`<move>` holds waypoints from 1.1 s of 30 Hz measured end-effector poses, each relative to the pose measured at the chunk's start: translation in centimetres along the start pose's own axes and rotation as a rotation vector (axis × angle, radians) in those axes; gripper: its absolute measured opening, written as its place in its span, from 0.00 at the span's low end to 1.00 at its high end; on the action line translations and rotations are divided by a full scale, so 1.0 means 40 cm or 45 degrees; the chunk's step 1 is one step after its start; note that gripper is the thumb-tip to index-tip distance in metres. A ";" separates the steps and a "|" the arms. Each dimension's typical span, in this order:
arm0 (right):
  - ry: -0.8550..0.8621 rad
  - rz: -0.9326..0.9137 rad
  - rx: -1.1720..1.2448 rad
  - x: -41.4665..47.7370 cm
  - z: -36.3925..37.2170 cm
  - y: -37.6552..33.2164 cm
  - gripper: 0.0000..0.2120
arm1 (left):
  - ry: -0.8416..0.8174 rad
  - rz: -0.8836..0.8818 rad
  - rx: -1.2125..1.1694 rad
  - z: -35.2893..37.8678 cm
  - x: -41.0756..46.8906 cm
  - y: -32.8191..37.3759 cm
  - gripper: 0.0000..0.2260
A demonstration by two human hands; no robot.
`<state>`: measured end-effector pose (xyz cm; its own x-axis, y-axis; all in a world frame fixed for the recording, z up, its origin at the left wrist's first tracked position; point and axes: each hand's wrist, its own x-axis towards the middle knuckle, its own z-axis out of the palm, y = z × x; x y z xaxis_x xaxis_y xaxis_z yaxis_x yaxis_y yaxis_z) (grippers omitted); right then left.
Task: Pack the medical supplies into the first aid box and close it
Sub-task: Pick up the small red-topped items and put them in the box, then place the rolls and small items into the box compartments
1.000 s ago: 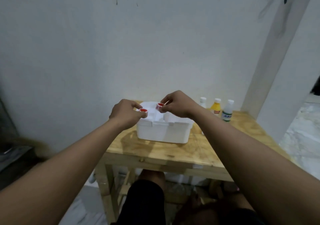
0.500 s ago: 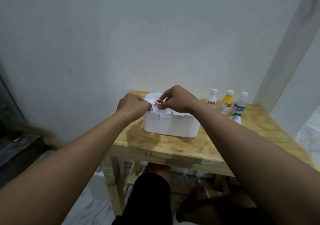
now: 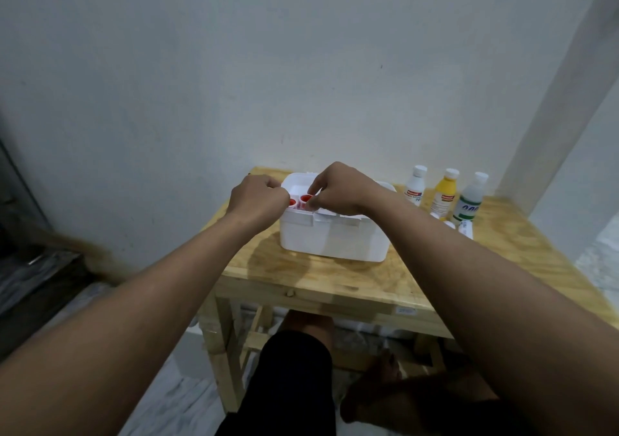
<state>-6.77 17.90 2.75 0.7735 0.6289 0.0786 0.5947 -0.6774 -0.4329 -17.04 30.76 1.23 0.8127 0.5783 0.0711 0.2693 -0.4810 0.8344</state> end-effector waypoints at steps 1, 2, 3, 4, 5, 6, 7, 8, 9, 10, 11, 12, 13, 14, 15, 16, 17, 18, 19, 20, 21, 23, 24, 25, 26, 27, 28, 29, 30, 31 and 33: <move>0.002 0.002 -0.003 0.001 0.001 0.000 0.10 | -0.004 -0.001 -0.004 0.000 -0.001 0.000 0.06; 0.007 0.006 -0.003 0.000 0.002 0.000 0.11 | -0.007 0.002 -0.009 0.001 -0.003 0.001 0.05; 0.014 0.008 -0.003 -0.001 0.002 -0.001 0.11 | -0.009 0.005 -0.013 0.001 -0.003 0.001 0.05; 0.019 0.009 -0.004 -0.003 0.001 -0.001 0.11 | -0.011 0.009 -0.016 0.002 -0.002 0.000 0.06; 0.024 0.006 -0.003 -0.007 -0.001 -0.001 0.11 | -0.012 0.009 -0.020 0.003 0.001 -0.002 0.07; 0.030 0.005 0.005 -0.011 -0.005 -0.001 0.12 | -0.010 0.015 -0.023 0.004 0.004 -0.004 0.06; 0.041 0.004 0.019 -0.015 -0.010 0.001 0.12 | -0.004 0.022 -0.018 0.006 0.005 -0.005 0.06; 0.058 0.003 0.033 -0.020 -0.016 0.004 0.13 | 0.005 0.037 0.000 0.007 0.004 -0.004 0.08; 0.081 0.000 0.039 -0.025 -0.024 0.008 0.14 | 0.023 0.054 0.035 0.010 0.002 -0.002 0.12; 0.102 -0.005 0.036 -0.030 -0.032 0.013 0.15 | 0.057 0.070 0.074 0.012 0.002 0.000 0.16; 0.121 -0.005 0.029 -0.033 -0.041 0.019 0.16 | 0.097 0.096 0.113 0.015 0.001 0.003 0.19; 0.140 -0.002 0.020 -0.040 -0.051 0.027 0.16 | 0.139 0.134 0.144 0.020 -0.003 0.012 0.21; 0.159 0.008 0.011 -0.047 -0.062 0.038 0.16 | 0.177 0.175 0.169 0.026 -0.008 0.023 0.21; 0.179 0.021 0.001 -0.054 -0.074 0.049 0.16 | 0.211 0.226 0.196 0.033 -0.014 0.036 0.20; 0.197 0.040 -0.011 -0.063 -0.085 0.063 0.15 | 0.232 0.281 0.220 0.042 -0.020 0.051 0.20; 0.214 0.061 -0.024 -0.073 -0.097 0.077 0.15 | 0.241 0.338 0.243 0.052 -0.027 0.068 0.20; 0.229 0.083 -0.036 -0.084 -0.108 0.092 0.15 | 0.240 0.389 0.262 0.064 -0.035 0.085 0.19; 0.242 0.104 -0.047 -0.097 -0.120 0.108 0.15 | 0.229 0.432 0.279 0.076 -0.043 0.103 0.19; 0.253 0.125 -0.059 -0.110 -0.131 0.123 0.15 | 0.213 0.468 0.293 0.091 -0.051 0.120 0.19; 0.262 0.147 -0.071 -0.123 -0.142 0.139 0.15 | 0.196 0.506 0.301 0.105 -0.059 0.136 0.18; 0.269 0.172 -0.082 -0.137 -0.153 0.155 0.16 | 0.177 0.546 0.306 0.121 -0.068 0.152 0.18; 0.282 0.220 -0.103 -0.165 -0.173 0.189 0.16 | 0.141 0.632 0.319 0.155 -0.088 0.182 0.18; 0.290 0.244 -0.104 -0.179 -0.181 0.208 0.16 | 0.128 0.675 0.332 0.173 -0.099 0.197 0.18; 0.297 0.270 -0.099 -0.194 -0.187 0.228 0.16 | 0.116 0.718 0.341 0.193 -0.110 0.210 0.17; 0.302 0.298 -0.093 -0.208 -0.193 0.248 0.16 | 0.104 0.761 0.342 0.215 -0.121 0.222 0.17; 0.306 0.328 -0.092 -0.223 -0.197 0.269 0.16 | 0.085 0.797 0.334 0.237 -0.133 0.233 0.17; 0.305 0.359 -0.099 -0.237 -0.202 0.289 0.17 | 0.063 0.826 0.321 0.260 -0.145 0.243 0.17; 0.303 0.389 -0.107 -0.250 -0.206 0.311 0.17 | 0.040 0.849 0.307 0.285 -0.156 0.252 0.16; 0.303 0.415 -0.110 -0.263 -0.209 0.333 0.17 | 0.017 0.870 0.297 0.308 -0.164 0.261 0.16; 0.305 0.439 -0.106 -0.275 -0.211 0.354 0.17 | -0.010 0.885 0.290 0.333 -0.172 0.270 0.16; 0.313 0.480 -0.098 -0.296 -0.212 0.393 0.16 | -0.067 0.897 0.295 0.383 -0.179 0.284 0.15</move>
<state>-4.71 -3.44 2.63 0.9627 0.2300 0.1428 0.2688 -0.8738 -0.4052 -11.89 11.08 1.82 0.8554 0.0520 0.5153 -0.2274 -0.8562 0.4640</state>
